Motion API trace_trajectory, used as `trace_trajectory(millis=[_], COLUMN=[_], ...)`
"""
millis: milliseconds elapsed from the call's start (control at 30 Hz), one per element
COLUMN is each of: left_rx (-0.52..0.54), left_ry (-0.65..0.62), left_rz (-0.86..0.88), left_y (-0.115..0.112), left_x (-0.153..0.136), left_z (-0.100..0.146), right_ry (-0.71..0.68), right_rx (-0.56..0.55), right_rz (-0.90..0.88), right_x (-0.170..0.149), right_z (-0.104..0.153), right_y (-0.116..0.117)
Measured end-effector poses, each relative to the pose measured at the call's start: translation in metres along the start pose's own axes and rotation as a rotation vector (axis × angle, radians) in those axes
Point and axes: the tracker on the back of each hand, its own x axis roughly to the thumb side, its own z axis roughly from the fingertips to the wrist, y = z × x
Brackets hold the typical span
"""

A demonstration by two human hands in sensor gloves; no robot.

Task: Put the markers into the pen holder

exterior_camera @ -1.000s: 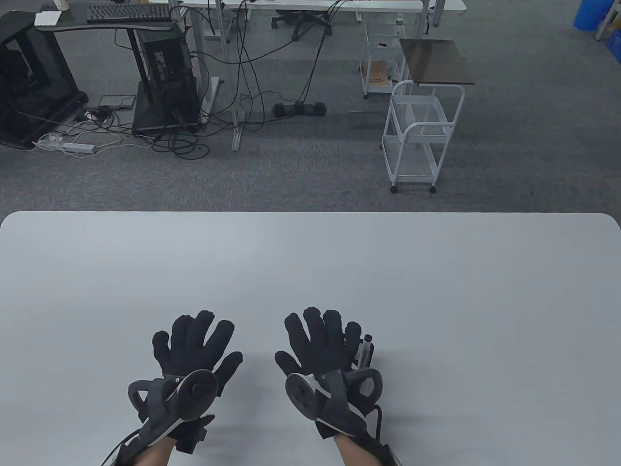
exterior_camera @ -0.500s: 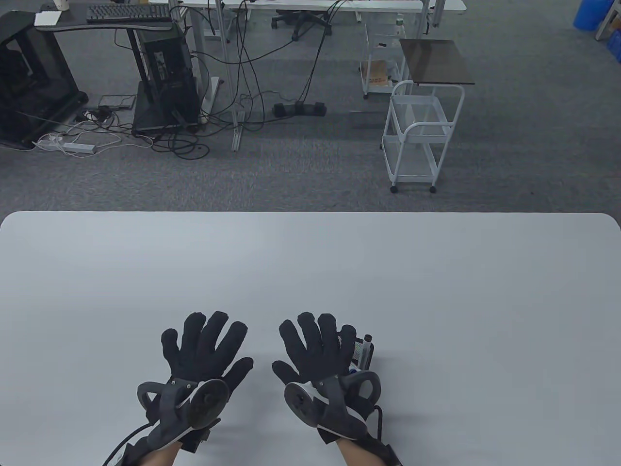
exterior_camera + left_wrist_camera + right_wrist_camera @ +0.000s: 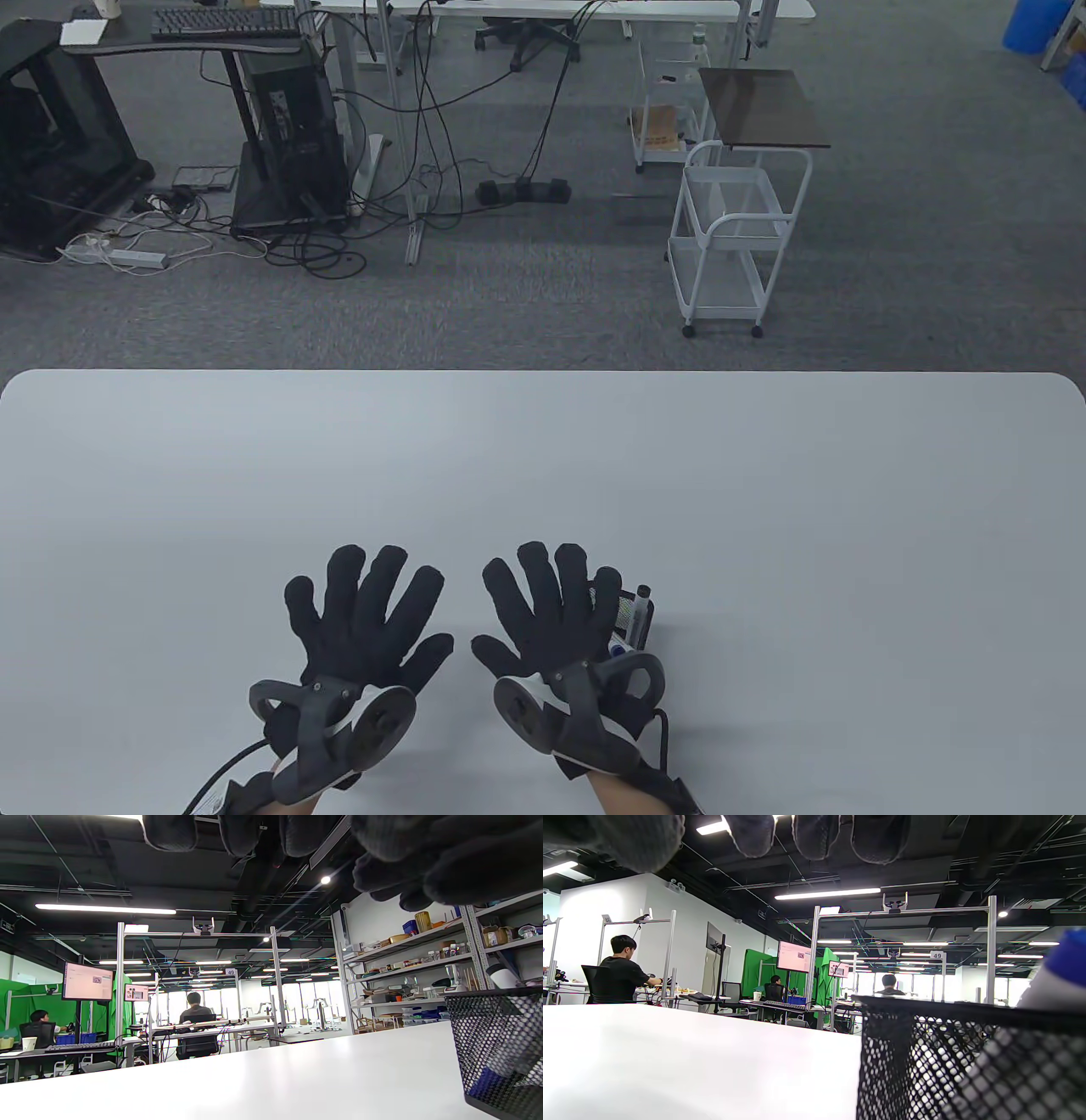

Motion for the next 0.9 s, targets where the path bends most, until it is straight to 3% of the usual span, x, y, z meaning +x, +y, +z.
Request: trace_trajectory(millis=[900], left_rx=[-0.015], left_ry=[0.011], left_rz=[0.004], left_y=[0.0011], left_x=[-0.0027], left_z=[-0.0022], right_ry=[0.006], right_rx=[-0.003], right_rz=[0.016], right_x=[-0.0012], right_z=[0.0003], right_y=[0.0002])
